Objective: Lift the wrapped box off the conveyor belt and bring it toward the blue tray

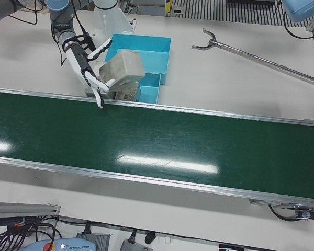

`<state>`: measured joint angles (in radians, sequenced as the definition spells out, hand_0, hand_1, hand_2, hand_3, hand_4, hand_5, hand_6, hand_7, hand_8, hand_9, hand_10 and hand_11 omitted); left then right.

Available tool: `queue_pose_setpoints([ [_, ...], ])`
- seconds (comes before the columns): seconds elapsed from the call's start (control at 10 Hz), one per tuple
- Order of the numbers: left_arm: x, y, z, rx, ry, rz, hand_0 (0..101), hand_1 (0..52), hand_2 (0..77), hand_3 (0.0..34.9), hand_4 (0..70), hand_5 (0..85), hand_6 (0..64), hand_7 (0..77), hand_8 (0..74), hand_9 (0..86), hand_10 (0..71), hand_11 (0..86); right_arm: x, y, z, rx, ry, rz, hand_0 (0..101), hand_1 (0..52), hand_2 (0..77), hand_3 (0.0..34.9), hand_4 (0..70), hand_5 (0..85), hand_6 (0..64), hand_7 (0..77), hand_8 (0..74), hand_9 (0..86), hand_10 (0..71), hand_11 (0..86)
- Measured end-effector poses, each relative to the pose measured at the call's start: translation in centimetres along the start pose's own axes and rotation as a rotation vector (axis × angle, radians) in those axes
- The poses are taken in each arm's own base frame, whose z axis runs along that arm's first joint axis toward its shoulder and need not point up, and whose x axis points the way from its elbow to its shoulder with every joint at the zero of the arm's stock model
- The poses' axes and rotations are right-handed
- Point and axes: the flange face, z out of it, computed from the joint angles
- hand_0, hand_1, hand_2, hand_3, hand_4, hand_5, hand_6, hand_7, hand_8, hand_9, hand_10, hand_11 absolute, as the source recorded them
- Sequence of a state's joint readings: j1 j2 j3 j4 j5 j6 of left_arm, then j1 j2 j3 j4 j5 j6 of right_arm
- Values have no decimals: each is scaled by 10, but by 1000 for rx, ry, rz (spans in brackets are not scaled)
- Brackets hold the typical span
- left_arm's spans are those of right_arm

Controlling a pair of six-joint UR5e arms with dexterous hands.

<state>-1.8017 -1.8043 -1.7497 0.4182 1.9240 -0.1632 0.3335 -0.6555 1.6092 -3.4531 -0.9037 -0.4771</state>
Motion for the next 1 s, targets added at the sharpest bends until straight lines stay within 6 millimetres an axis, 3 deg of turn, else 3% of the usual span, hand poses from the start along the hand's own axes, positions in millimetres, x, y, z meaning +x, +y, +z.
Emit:
queue_pose_setpoints([
  [0.1, 0, 0, 0, 0, 0, 0, 0, 0, 5, 0, 0, 11, 5, 5, 5, 0, 5, 0, -2, 1, -2, -4, -1, 4, 466, 125, 16, 92, 131, 27, 5, 316, 0, 16, 0, 16],
  [0.2, 0, 0, 0, 0, 0, 0, 0, 0, 5, 0, 5, 11, 5, 5, 5, 5, 5, 5, -4, 1, -6, -7, -1, 7, 466, 125, 16, 92, 131, 27, 5, 316, 0, 16, 0, 16],
  [0.3, 0, 0, 0, 0, 0, 0, 0, 0, 5, 0, 5, 11, 5, 5, 5, 5, 5, 5, -9, 0, -12, -11, -3, 10, 473, 98, 11, 94, 142, 55, 27, 109, 16, 16, 0, 16],
  [0.4, 0, 0, 0, 0, 0, 0, 0, 0, 11, 0, 5, 11, 5, 5, 5, 0, 0, 5, -17, -3, -21, -17, -8, 16, 474, 98, 11, 95, 142, 55, 49, 164, 16, 11, 0, 16],
  [0.5, 0, 0, 0, 0, 0, 0, 0, 0, 5, 0, 0, 11, 5, 5, 5, 0, 5, 0, -31, -6, -30, -24, -20, 22, 474, 98, 11, 95, 142, 55, 49, 164, 16, 11, 0, 16],
  [0.6, 0, 0, 0, 0, 0, 0, 0, 0, 5, 0, 0, 11, 0, 5, 5, 5, 5, 5, -58, -12, -38, -31, -49, 18, 474, 60, 11, 129, 142, 109, 49, 213, 49, 33, 0, 11],
  [0.7, 0, 0, 0, 0, 0, 0, 0, 0, 5, 0, 5, 11, 5, 5, 5, 5, 5, 5, -97, -23, -42, -32, -91, 0, 532, 175, 16, 73, 164, 207, 114, 278, 87, 114, 0, 11],
  [0.8, 0, 0, 0, 0, 0, 0, 0, 0, 5, 0, 5, 11, 5, 5, 5, 5, 5, 0, -143, -37, -48, -20, -136, -22, 541, 180, 16, 31, 295, 365, 251, 436, 262, 273, 169, 11],
  [0.9, 0, 0, 0, 0, 0, 0, 0, 0, 5, 0, 5, 11, 5, 5, 5, 5, 5, 5, -180, -55, -59, 12, -165, -16, 531, 158, 147, 5, 333, 480, 333, 518, 349, 360, 273, 16],
  [1.0, 0, 0, 0, 0, 0, 0, 0, 0, 5, 0, 0, 11, 0, 5, 5, 0, 5, 0, -208, -76, -73, 54, -183, 15, 531, 158, 147, 5, 333, 480, 333, 518, 349, 360, 273, 16],
])
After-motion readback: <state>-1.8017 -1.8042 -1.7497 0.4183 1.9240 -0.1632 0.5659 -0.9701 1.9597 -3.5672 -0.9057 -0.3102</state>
